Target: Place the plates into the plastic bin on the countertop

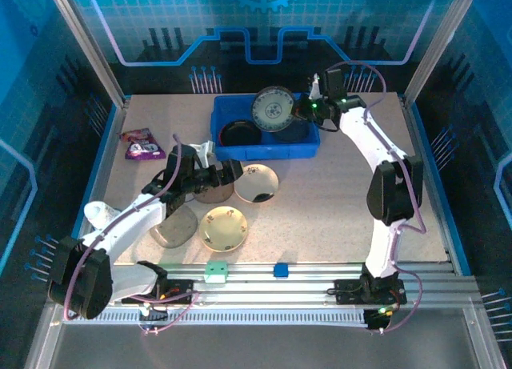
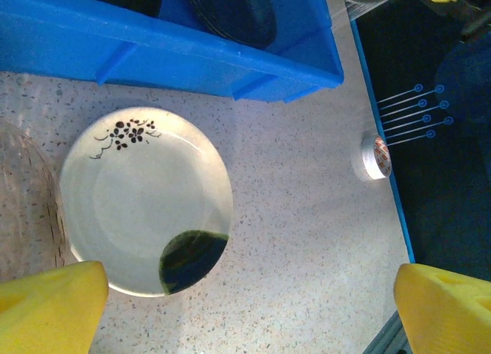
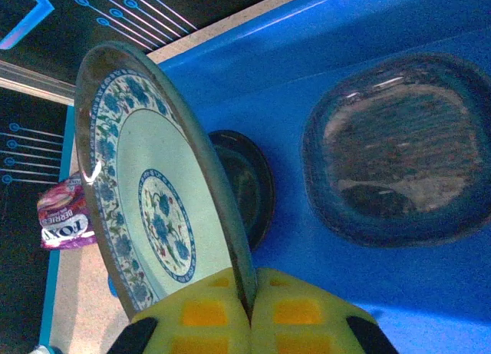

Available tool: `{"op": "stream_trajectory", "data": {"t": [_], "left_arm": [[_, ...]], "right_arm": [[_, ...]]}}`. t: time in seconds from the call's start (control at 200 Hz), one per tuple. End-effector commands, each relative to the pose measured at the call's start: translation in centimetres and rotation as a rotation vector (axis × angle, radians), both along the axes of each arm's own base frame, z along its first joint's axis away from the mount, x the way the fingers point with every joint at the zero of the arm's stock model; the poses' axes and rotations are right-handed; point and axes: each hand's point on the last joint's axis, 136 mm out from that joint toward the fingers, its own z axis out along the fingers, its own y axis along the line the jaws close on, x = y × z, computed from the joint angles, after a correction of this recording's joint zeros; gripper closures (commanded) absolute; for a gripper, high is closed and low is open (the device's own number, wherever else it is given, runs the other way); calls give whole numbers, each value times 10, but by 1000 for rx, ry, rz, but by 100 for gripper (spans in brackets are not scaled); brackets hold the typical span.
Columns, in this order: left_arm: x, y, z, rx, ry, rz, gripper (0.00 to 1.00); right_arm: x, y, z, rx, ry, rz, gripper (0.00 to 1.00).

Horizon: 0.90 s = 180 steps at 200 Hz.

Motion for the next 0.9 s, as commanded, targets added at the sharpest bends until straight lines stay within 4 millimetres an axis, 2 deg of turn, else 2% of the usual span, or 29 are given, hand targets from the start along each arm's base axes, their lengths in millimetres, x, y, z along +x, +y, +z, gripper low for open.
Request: {"op": "stream_trajectory", "data": {"t": [0.0, 0.25, 0.435, 0.46, 0.475, 0.52, 0.896], "left_arm": [[-2, 3, 3, -2, -17, 0, 3], [-1, 2, 1, -3, -12, -9, 3], [-2, 2, 0, -1, -3, -10, 3], [-2, 2, 0, -1, -3, -9, 3], [-2, 2, 0, -1, -3, -9, 3], [-2, 1, 0, 0, -2, -10, 3], [-6, 2, 0, -4, 10, -14, 3]], "right_arm": [[12, 20, 3, 65, 10, 31, 100], [31, 45, -38, 105, 101, 67, 100], [37, 64, -60, 97, 134, 88, 100], [37, 67, -57, 96, 128, 93, 100], [38, 68, -71, 86, 150, 91, 100], [38, 74, -78, 81, 162, 99, 100], [41, 111, -114, 53, 210, 137, 100]]}}
